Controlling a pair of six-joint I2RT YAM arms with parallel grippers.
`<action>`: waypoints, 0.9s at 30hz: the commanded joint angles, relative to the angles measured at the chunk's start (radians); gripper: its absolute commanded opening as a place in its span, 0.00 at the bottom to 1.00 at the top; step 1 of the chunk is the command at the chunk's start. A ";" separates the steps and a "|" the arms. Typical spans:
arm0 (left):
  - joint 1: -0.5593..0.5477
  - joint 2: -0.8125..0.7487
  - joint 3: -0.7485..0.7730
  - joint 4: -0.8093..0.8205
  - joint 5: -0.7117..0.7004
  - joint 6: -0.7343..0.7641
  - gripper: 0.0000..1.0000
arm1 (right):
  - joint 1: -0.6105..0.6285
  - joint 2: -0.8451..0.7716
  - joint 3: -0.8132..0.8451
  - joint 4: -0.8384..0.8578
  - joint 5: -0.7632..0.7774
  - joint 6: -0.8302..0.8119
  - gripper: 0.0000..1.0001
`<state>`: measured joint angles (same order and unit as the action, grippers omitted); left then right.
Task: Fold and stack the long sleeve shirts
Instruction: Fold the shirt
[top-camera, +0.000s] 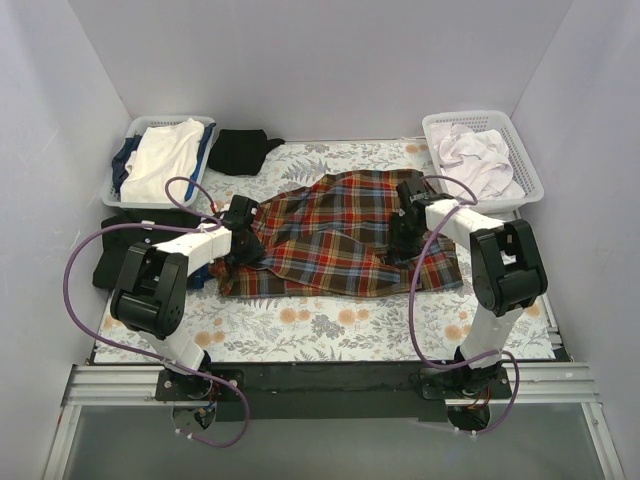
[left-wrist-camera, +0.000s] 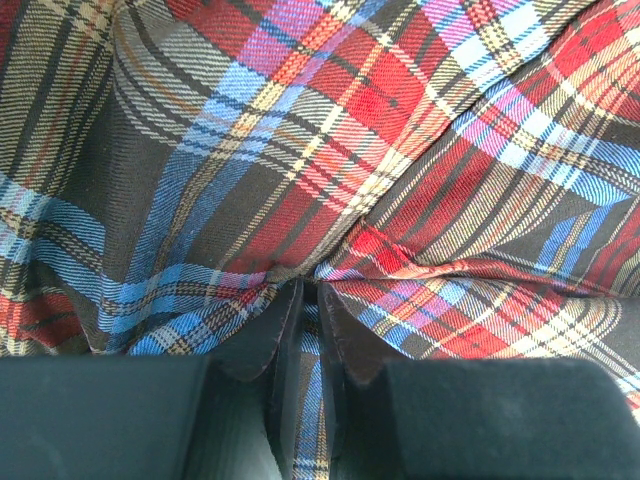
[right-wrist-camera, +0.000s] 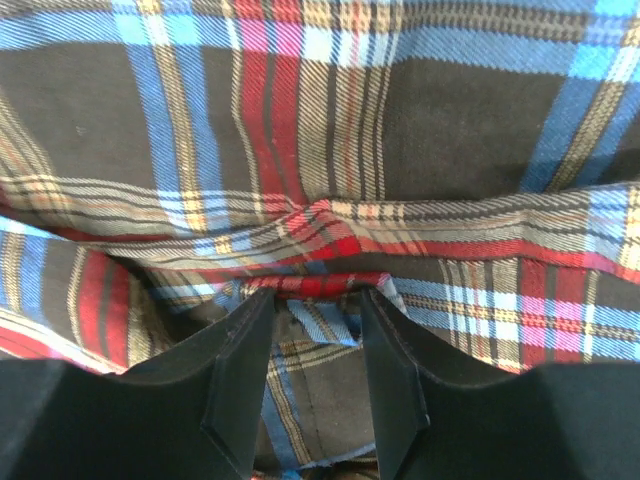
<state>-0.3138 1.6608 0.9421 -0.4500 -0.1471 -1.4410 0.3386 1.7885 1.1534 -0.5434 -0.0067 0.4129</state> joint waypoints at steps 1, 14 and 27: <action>-0.001 0.053 -0.049 -0.101 -0.060 0.011 0.10 | 0.025 0.044 0.008 -0.053 -0.013 -0.028 0.49; -0.001 0.070 -0.040 -0.110 -0.065 0.013 0.10 | 0.065 -0.084 -0.008 -0.171 0.183 -0.005 0.01; -0.001 0.063 -0.040 -0.124 -0.080 0.011 0.08 | 0.027 -0.167 0.111 -0.234 0.339 -0.033 0.01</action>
<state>-0.3168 1.6653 0.9482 -0.4599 -0.1562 -1.4437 0.3782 1.6585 1.2228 -0.7467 0.2695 0.3901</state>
